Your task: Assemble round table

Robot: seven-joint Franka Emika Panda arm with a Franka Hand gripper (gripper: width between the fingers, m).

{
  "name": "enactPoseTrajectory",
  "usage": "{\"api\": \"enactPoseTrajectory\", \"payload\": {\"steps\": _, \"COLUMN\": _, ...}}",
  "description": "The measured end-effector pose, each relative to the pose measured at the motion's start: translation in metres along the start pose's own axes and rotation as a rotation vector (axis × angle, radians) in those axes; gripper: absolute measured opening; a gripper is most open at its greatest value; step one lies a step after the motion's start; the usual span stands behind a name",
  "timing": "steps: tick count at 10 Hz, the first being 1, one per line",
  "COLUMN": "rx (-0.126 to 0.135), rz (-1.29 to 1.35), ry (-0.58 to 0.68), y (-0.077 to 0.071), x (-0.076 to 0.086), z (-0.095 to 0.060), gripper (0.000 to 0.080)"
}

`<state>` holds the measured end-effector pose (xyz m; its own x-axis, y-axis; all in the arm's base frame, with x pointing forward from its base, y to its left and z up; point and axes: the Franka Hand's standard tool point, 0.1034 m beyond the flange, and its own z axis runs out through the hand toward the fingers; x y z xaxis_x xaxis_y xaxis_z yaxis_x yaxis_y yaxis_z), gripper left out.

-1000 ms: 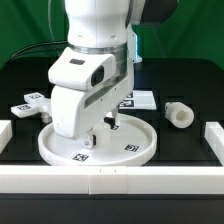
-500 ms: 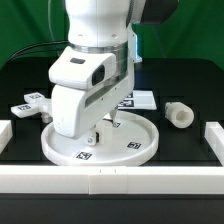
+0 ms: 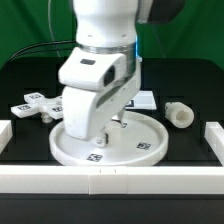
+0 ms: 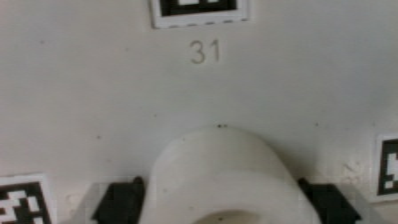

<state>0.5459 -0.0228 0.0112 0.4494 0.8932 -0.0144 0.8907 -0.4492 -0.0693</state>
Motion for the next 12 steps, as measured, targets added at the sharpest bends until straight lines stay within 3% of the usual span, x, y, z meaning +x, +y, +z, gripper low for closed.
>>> {"api": "enactPoseTrajectory", "payload": {"steps": 5, "rx": -0.008, "rz": -0.039, "ry": 0.030, "y": 0.002, "x": 0.035, "z": 0.000, "gripper": 0.0409}}
{"api": "enactPoseTrajectory", "payload": {"steps": 12, "rx": -0.002, "rz": -0.007, "ry": 0.036, "y": -0.011, "x": 0.064, "z": 0.000, "gripper": 0.0409}}
